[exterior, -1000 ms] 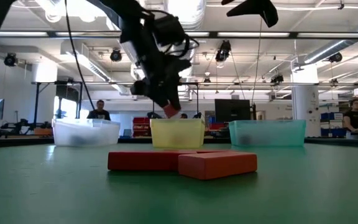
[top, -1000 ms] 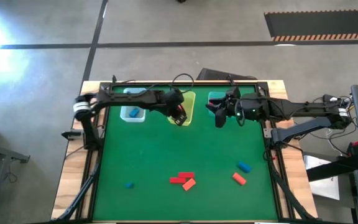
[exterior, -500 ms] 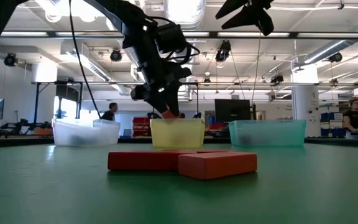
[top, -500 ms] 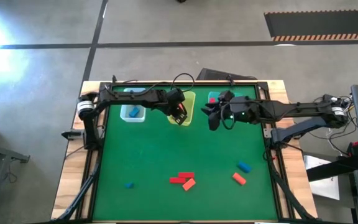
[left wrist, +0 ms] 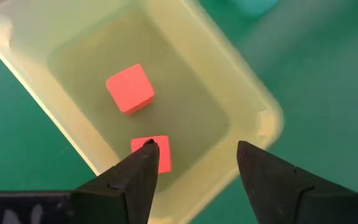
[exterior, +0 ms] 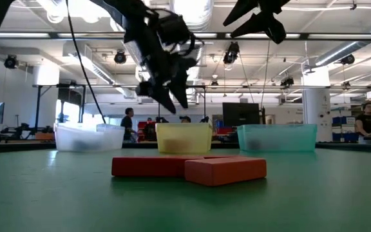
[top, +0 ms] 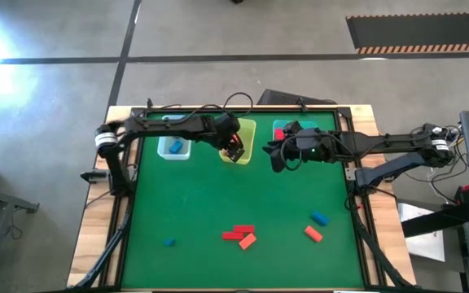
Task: Sort & place blocks by color
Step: Put the blue block into the white bin
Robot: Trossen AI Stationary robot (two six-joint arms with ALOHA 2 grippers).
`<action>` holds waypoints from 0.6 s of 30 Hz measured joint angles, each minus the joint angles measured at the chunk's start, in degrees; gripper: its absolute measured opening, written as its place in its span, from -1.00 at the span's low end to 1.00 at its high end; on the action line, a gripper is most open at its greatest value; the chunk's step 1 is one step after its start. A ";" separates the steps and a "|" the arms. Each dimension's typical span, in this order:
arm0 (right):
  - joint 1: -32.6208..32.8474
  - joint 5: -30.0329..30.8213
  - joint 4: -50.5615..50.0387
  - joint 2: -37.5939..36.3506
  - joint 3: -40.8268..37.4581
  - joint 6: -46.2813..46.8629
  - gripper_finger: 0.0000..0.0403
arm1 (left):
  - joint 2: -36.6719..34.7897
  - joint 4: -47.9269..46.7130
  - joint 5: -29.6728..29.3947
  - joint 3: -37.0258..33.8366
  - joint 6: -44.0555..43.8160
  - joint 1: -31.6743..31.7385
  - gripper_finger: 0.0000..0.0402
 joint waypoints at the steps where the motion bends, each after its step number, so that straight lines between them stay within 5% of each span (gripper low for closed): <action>1: 0.00 -1.66 -0.89 0.00 0.00 1.67 -0.30 | -1.30 -0.04 0.19 0.08 0.04 -0.25 -0.02; 8: 1.18 -13.42 -10.66 0.05 0.00 15.75 -0.30 | -12.96 0.08 0.43 0.06 4.19 -2.52 -0.07; 18: 8.81 -24.99 -42.80 1.33 -0.38 32.93 -0.30 | -25.66 0.89 -1.33 0.06 5.57 -4.13 -0.07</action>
